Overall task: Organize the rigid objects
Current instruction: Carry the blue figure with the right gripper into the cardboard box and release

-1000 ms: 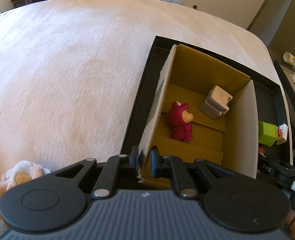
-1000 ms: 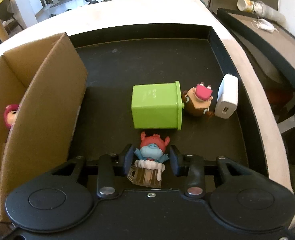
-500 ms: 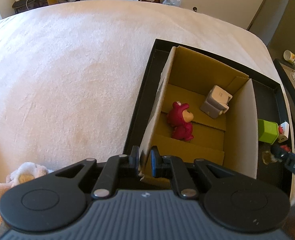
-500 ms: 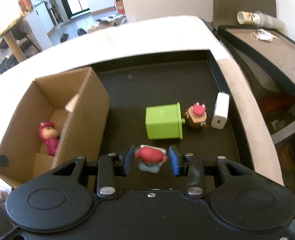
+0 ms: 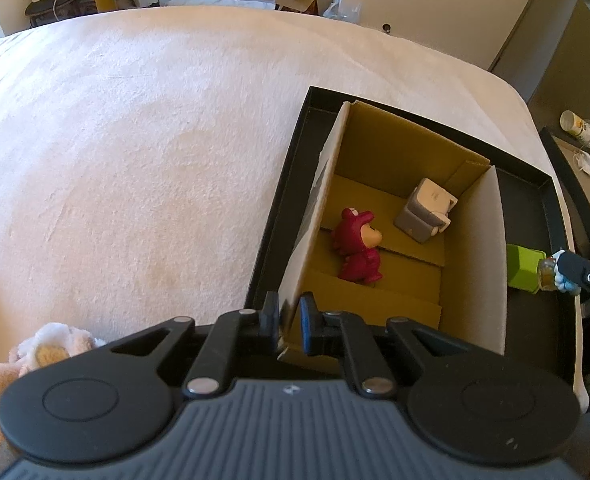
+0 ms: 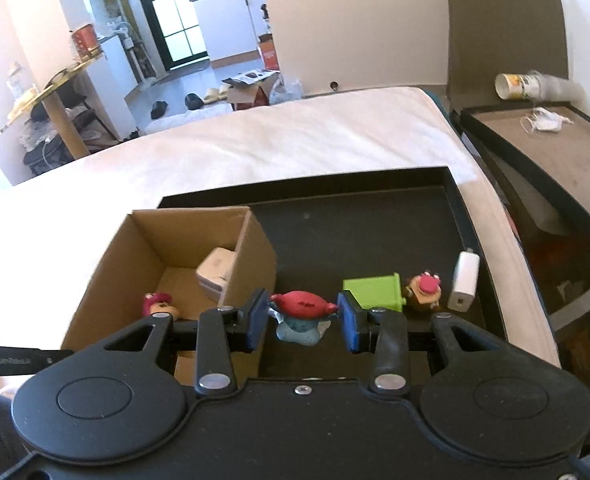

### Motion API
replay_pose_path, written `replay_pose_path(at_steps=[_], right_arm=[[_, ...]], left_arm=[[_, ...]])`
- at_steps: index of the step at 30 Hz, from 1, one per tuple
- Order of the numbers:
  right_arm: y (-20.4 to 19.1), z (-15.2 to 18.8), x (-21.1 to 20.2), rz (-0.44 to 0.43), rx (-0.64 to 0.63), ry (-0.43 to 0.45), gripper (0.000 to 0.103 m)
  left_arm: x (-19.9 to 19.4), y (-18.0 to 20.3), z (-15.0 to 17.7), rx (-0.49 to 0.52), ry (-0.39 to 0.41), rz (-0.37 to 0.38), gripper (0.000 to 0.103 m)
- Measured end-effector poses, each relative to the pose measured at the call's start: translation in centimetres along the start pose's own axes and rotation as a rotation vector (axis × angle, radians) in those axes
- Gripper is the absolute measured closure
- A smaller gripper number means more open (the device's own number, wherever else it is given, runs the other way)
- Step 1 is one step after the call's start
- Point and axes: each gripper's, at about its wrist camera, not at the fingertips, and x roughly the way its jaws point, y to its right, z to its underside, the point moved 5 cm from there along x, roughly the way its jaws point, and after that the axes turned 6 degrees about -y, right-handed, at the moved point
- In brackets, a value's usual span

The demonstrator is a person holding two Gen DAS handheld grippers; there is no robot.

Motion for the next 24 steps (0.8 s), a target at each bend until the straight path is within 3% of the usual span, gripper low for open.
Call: replay_pose_path(at_steps=[24], right_arm=[[-6.7,-2.9,1.6,-0.088,-0.119,0.027,0.065]], left_arm=[[-0.4,-0.9,0.1,-0.031,0.013,0.053,0.093]])
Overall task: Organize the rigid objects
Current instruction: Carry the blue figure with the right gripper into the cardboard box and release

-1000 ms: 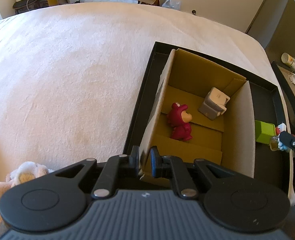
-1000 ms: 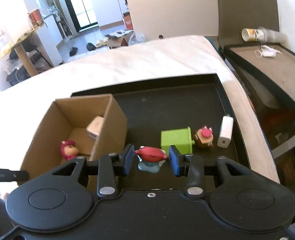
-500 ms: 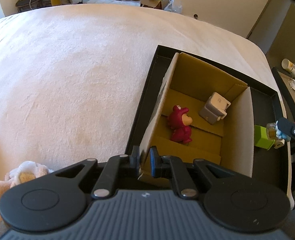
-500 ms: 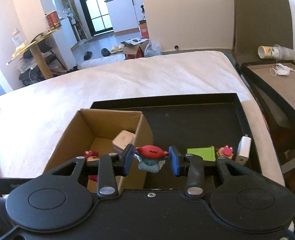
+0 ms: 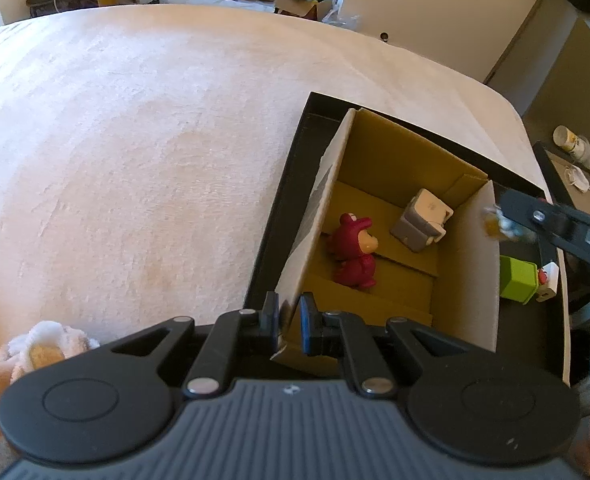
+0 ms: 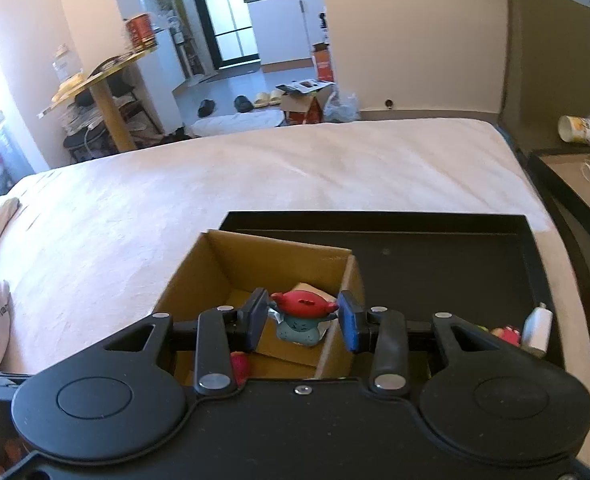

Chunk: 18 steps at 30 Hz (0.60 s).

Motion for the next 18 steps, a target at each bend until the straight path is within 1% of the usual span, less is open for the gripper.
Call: replay_pose_path(at_steps=[5,10,14,18], right_arm=[[-1.8,-0.4,1.2,-0.022,-0.031,-0.011,0.065],[-3.3,-0.6,2.9,-0.043,-0.051,-0.042,0.065],[-4.3,-0.3,3.8,-0.066,-0.051,-0.067,0.065],[-5.0,-0.4,4.6,-0.067,-0.048,-0.071,0.065]], left_arm=[[0.2,-0.1,-0.1,-0.002,-0.007,0.016,0.093],[0.2,-0.3,-0.2,-0.008,-0.01,0.023,0.093],[0.3,-0.4,-0.2,-0.012,-0.009,0.027,0.093],[0.4,-0.4,-0.2,-0.016,-0.008,0.032,0.093]])
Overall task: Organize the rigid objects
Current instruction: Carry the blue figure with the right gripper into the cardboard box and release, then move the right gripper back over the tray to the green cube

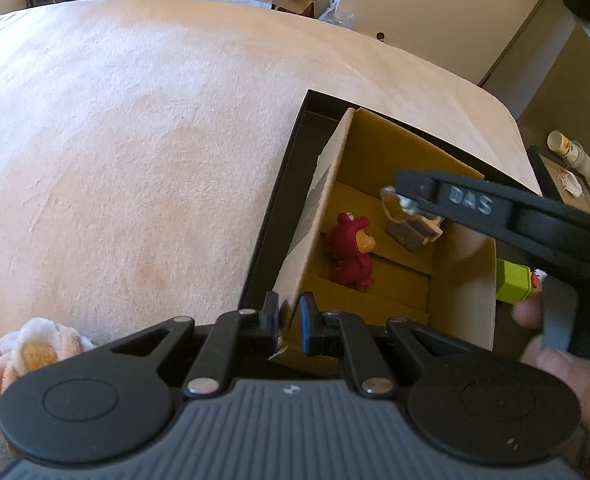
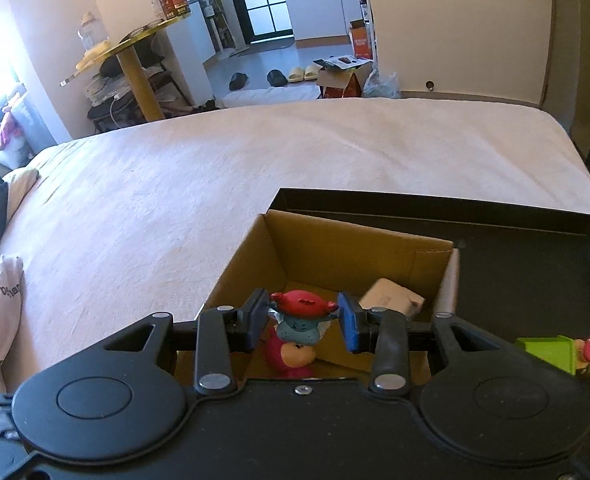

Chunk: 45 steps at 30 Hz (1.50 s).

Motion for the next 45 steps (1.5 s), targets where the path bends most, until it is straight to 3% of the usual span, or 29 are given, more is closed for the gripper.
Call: replay_pose_path(at_steps=[12,26,45], right_arm=[[-0.4,-1.4,0.8,-0.033,0.042,0.018,0.063],[2.7,0.0,-4.1,-0.059,0.077,0.026,0.061],[10.7,5.1,-7.0,0.106,0.15,0.012,0.06]], left_arm=[[0.1,0.0,-0.1,-0.012,0.002,-0.005,0.093],[-0.1,0.2,0.0,0.0,0.008,-0.02,0.093],[-0.5,0.5,0.2,0.017,0.018,-0.037,0.093]])
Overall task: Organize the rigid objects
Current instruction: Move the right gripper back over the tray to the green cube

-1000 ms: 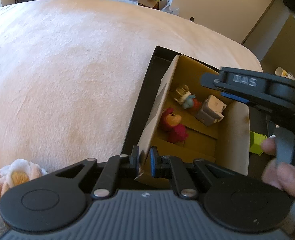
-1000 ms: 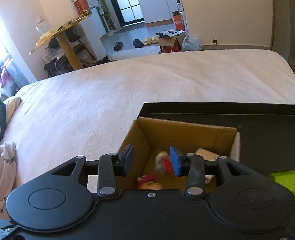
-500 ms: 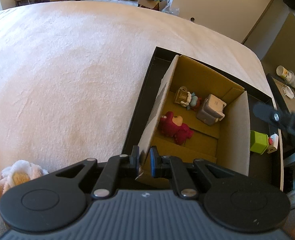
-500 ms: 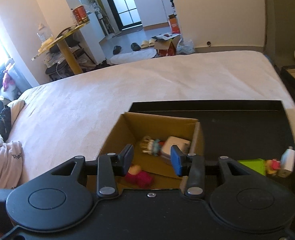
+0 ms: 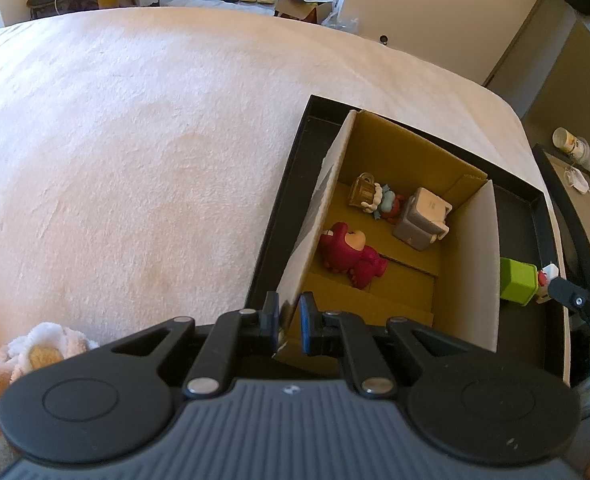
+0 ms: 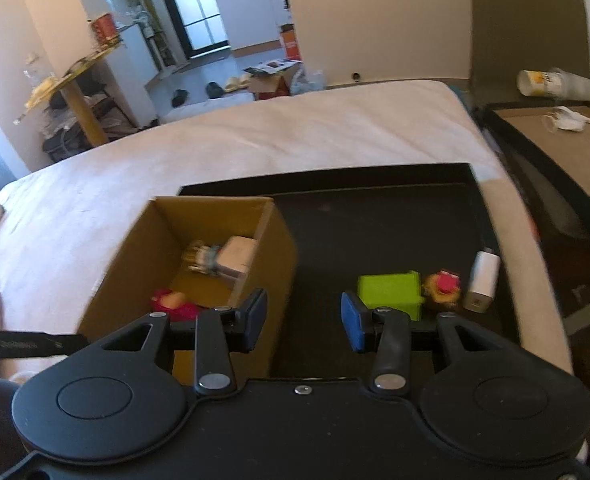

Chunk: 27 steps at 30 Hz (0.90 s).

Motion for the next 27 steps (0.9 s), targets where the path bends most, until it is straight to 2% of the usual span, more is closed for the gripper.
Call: replay_pose_path(at_steps=[9,14,18,24,27], right_arm=[[3.6,1.1,0.5,0.067,0.034,-0.007,0.058],[3.9,1.4,1.3,0.067,0.024,-0.021,0.048],[3.8,1.3,2.3,0.072,0.021,-0.035,0.047],[3.9,1.0,4.5,0.138,0.026,-0.063,0.046],[3.9,0.8,5.5,0.162,0.028,-0.069,0.043]], left_arm=[[0.1,0.2,0.0,0.007,0.002,-0.015,0.093],[0.1,0.2,0.0,0.007,0.0,-0.019,0.093],[0.1,0.3,-0.1,0.006,-0.001,-0.019,0.093],[0.2,0.3,0.0,0.013,-0.003,-0.026,0.093],[0.3,0.4,0.0,0.017,-0.003,-0.028,0.093]])
